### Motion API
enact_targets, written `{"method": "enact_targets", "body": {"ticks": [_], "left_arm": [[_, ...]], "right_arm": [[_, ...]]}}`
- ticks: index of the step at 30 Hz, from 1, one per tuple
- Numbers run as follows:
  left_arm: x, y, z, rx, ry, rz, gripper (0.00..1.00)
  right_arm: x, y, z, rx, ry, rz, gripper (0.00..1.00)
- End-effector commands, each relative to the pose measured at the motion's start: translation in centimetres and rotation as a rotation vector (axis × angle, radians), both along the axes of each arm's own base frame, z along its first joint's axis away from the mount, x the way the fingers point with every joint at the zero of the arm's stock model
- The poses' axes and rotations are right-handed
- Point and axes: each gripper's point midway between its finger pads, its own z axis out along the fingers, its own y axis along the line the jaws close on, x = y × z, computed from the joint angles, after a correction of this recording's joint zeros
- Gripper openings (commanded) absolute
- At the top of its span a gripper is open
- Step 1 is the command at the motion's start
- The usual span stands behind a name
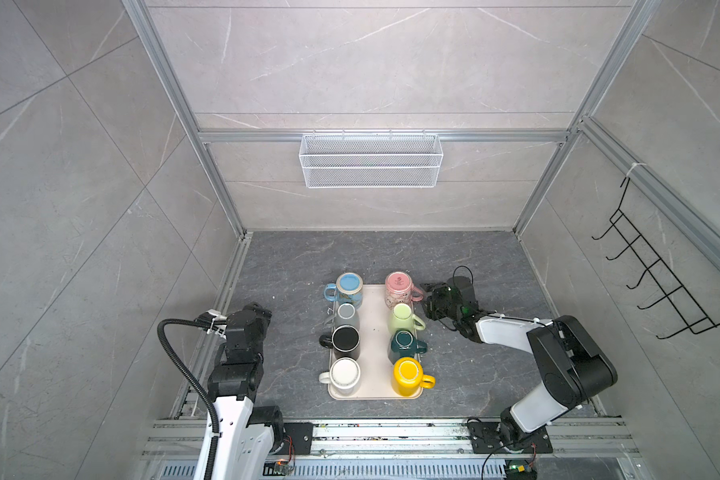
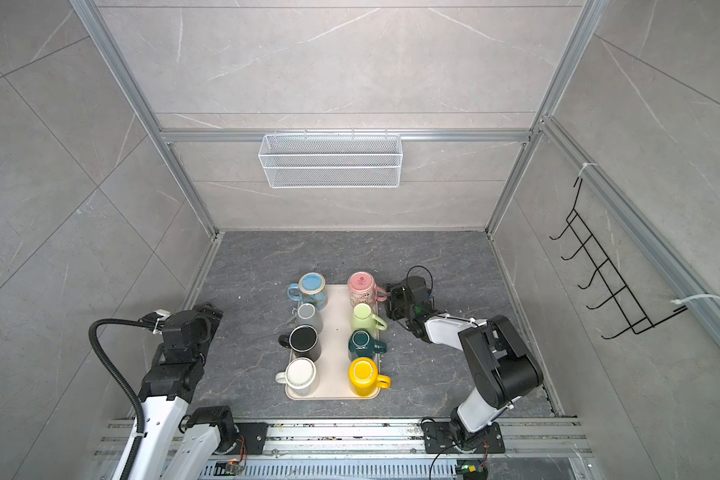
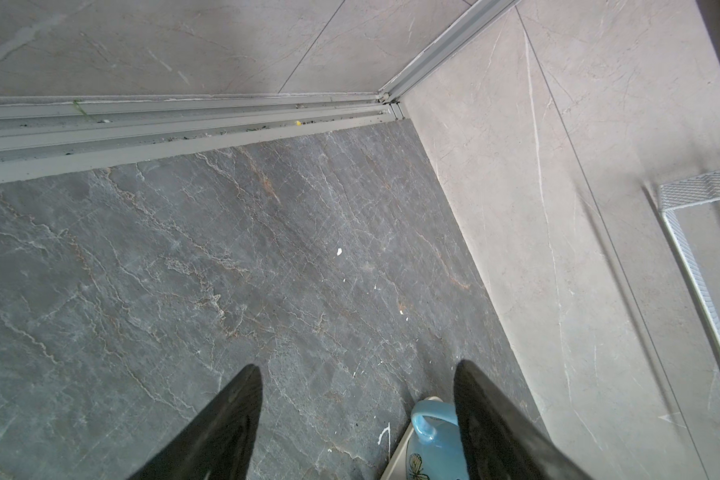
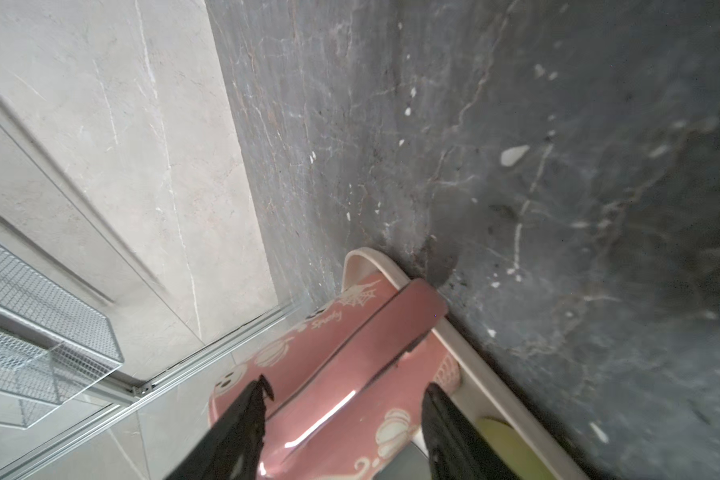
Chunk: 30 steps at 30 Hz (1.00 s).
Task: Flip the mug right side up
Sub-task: 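Lower the right gripper onto the upside-down pink mug and grasp its handle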
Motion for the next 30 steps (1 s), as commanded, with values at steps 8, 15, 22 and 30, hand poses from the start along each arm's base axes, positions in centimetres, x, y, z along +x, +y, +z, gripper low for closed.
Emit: {"method": "enact_targets", "body": {"ticks": [8,15,22,30], "left_arm": [[-0.2,0.3,0.4,-0.005,-0.017,0.03,0.75],[-0.2,0.5,0.6,0.001,-0.02,0.04,0.75],[-0.2,0.5,0.5,0.002,-0.017,0.042,0.75],[-0.3,0.6,0.4,0.005,-0.019,0.047,0.75]], "right_arm": [[1.7,1.2,0.5,0.128,-0.057,-0.011,0.59],[2.2,1.0,0.4,0.105,-0.066,-0.027,0.47],[2.8,1.1,0.4,0.09,-0.079,-0.023,0.45],[3.3,1.3,-0.1,0.102,-0.083,-0.03,0.43]]}}
